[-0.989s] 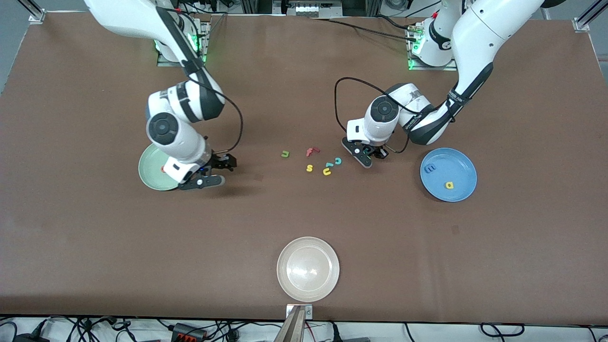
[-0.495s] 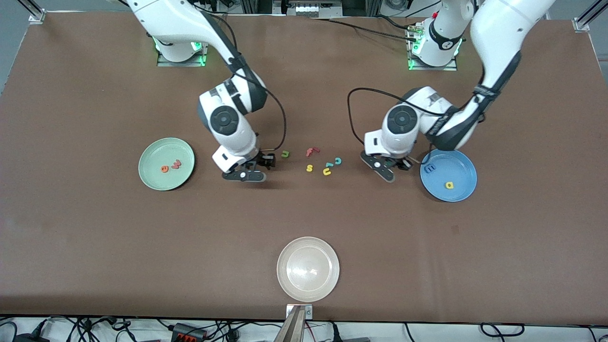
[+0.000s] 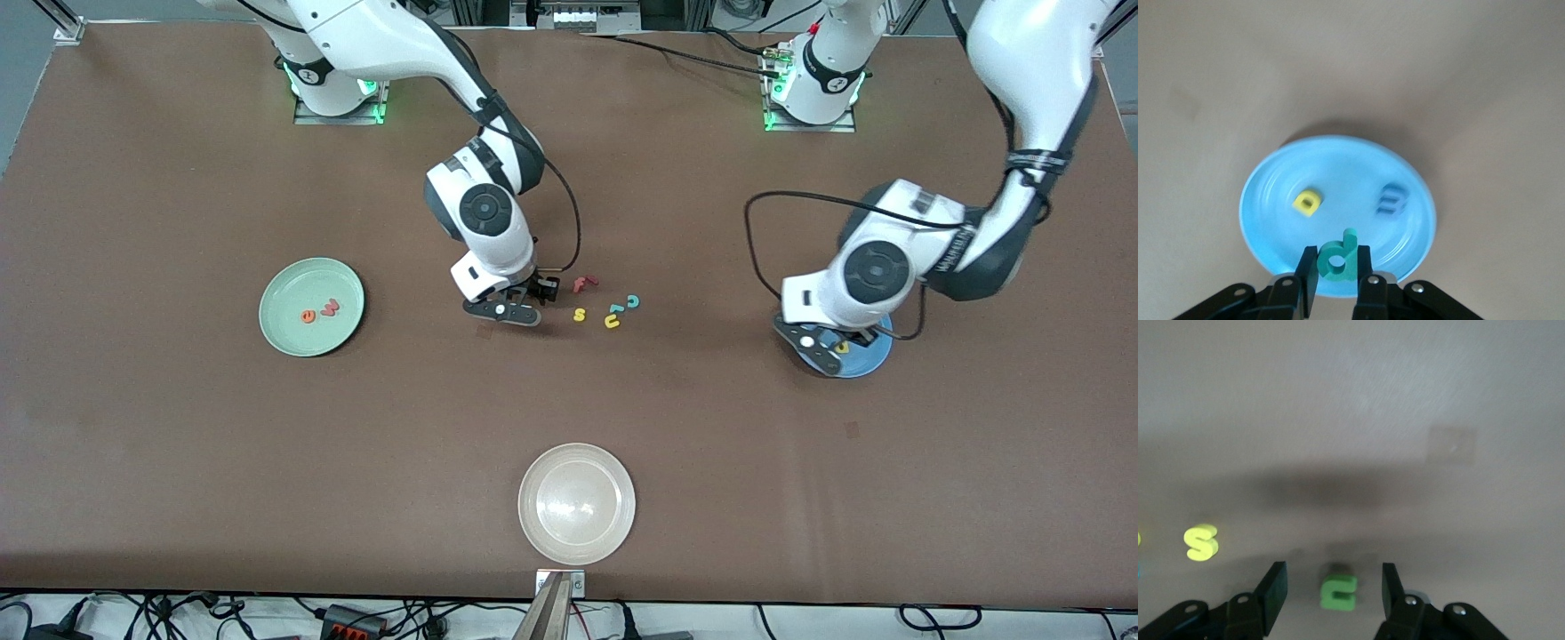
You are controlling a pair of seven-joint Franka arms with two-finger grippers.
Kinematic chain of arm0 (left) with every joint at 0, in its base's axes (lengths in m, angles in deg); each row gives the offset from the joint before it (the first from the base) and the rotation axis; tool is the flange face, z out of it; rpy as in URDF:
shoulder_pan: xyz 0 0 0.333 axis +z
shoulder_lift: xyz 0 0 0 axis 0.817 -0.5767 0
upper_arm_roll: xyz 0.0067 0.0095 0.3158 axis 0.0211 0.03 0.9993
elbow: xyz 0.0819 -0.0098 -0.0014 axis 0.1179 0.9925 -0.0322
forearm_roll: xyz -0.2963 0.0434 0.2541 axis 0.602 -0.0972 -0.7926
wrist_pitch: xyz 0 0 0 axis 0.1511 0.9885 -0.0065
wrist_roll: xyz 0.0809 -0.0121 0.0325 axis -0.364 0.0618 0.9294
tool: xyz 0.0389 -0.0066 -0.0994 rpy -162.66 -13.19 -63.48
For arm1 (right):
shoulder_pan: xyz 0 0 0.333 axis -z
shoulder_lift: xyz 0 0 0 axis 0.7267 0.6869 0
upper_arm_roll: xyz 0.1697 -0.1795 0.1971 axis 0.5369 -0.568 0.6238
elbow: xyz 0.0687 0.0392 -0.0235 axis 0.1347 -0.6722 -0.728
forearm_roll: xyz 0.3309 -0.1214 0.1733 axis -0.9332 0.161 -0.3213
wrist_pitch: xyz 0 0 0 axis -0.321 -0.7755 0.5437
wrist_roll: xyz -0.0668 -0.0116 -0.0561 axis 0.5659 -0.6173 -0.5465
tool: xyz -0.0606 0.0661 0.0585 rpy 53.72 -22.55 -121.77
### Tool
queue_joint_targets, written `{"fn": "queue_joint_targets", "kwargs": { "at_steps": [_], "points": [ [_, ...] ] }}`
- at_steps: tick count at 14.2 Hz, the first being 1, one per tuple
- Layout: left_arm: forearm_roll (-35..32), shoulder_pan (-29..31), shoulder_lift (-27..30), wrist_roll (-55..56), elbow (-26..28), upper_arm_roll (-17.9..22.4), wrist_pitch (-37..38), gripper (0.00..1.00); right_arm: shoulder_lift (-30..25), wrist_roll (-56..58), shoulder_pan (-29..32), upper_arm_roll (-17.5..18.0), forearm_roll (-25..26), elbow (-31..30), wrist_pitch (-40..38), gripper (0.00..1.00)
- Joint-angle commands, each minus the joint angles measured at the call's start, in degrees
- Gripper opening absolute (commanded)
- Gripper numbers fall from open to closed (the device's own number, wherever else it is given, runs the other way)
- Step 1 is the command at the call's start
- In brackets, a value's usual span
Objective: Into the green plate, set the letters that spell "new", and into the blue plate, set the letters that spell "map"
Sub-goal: 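Grasp green u with the right gripper while the left gripper places d, then place green u on the green plate while the left gripper returns to rest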
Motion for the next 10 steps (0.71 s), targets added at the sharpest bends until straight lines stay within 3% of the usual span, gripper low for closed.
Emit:
{"fn": "queue_joint_targets", "kwargs": {
  "at_steps": [1,3,4,5,6,8,10],
  "points": [
    [-0.15,4.81,-4.65,-1.31,0.51,-1.27,0.16,0.05,2.61,-2.22,-1.59,-0.67,0.27,2.75,-0.18,0.63],
    [-0.15,6.47,-4.84,-0.87,2.36,-1.27,-0.55,0.08,2.52,-2.13,-1.86,-0.67,0.36,2.66,-0.62,0.62],
    [-0.15,7.01,-4.84,-0.78,2.71,-1.27,-0.64,0.24,2.52,-2.13,-2.21,-0.67,0.45,2.49,-0.88,0.62],
    [-0.15,7.10,-5.18,-0.52,2.80,-1.27,-0.81,0.58,2.52,-2.13,-2.47,-0.93,0.45,2.49,-2.02,0.62],
    [-0.15,7.27,-5.62,-0.60,2.54,-1.27,-0.90,1.00,2.52,-2.13,-2.65,-1.02,0.45,2.57,-3.16,0.62],
    [-0.15,7.28,-4.49,-0.70,2.10,-2.67,-0.12,1.00,2.43,-2.13,-2.74,-1.11,0.45,2.57,-4.66,0.62],
    [-0.06,8.50,-2.74,-0.60,0.79,-6.53,1.98,1.00,2.43,-2.13,-2.74,-1.11,0.45,2.57,-5.10,0.61]
  ]
}}
